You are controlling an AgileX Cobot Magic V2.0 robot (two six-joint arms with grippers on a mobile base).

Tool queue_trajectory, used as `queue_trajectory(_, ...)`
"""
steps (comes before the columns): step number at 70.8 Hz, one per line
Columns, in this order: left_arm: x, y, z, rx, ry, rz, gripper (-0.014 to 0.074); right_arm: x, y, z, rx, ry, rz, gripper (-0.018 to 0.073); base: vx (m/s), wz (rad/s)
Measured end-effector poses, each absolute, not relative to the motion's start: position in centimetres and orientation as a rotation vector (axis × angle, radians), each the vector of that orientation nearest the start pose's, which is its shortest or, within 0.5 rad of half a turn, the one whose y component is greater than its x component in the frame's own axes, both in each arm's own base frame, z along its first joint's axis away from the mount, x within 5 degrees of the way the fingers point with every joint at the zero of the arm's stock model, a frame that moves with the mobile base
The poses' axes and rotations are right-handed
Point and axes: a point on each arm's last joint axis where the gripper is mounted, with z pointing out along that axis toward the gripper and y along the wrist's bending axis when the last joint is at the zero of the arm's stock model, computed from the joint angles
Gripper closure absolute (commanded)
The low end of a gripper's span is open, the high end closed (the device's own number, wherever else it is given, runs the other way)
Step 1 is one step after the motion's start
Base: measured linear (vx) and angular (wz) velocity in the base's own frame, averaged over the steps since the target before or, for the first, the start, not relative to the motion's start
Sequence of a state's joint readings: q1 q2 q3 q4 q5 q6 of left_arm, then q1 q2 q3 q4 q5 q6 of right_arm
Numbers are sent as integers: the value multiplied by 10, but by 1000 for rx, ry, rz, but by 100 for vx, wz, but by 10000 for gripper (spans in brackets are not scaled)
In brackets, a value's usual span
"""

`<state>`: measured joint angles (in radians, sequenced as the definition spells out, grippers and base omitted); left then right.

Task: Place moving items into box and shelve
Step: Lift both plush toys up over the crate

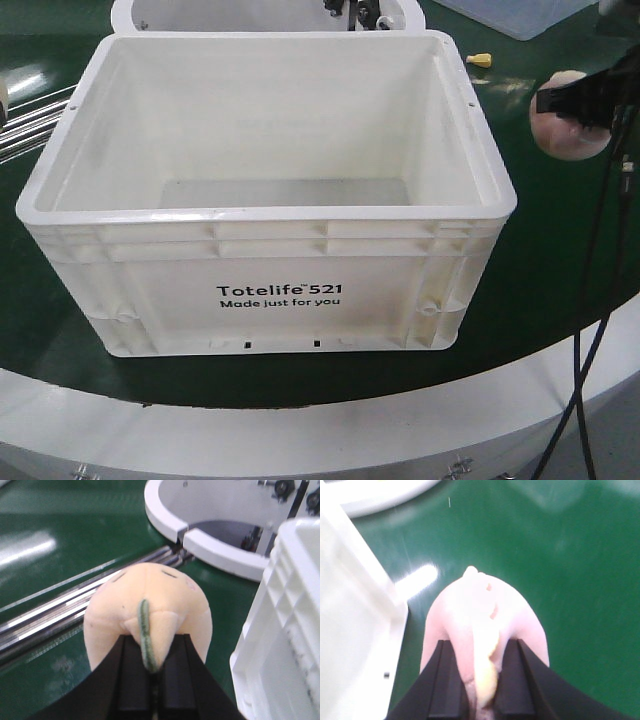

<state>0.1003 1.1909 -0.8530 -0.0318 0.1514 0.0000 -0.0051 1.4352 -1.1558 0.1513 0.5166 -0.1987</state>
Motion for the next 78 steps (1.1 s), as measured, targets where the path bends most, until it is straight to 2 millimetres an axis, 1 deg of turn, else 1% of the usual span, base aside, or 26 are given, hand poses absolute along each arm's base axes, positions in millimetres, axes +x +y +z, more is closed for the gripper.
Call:
queue_trajectory(10,255,25,338,-123,1915,42,624,309,5,342,-127,2186,23,574,0,0)
queue_trajectory(25,247,24,373,-151,1801,5,623,293,4,370,-133,2061,1,574,0,0)
queue_trajectory(31,246,18,382,-143,1770,-28,623,287,5,379,-124,2023,9,574,0,0)
queue_trajectory(37,247,7,383,-109,1771,-63,623,283,5,384,-116,2006,25,574,0,0)
queue_trajectory(44,248,-10,383,-49,1775,-114,623,281,10,387,-133,1984,54,574,0,0)
queue_trajectory(51,249,-30,382,21,1774,-171,623,280,27,389,-235,1955,74,574,0,0)
queue_trajectory(58,251,-49,378,84,1784,-223,621,276,55,390,-361,1927,129,574,0,0)
queue_trajectory(69,258,-81,363,186,1823,-298,619,268,95,392,-501,1867,216,574,0,0)
queue_trajectory(78,263,-100,353,242,1850,-333,616,265,123,387,-582,1841,275,574,0,0)
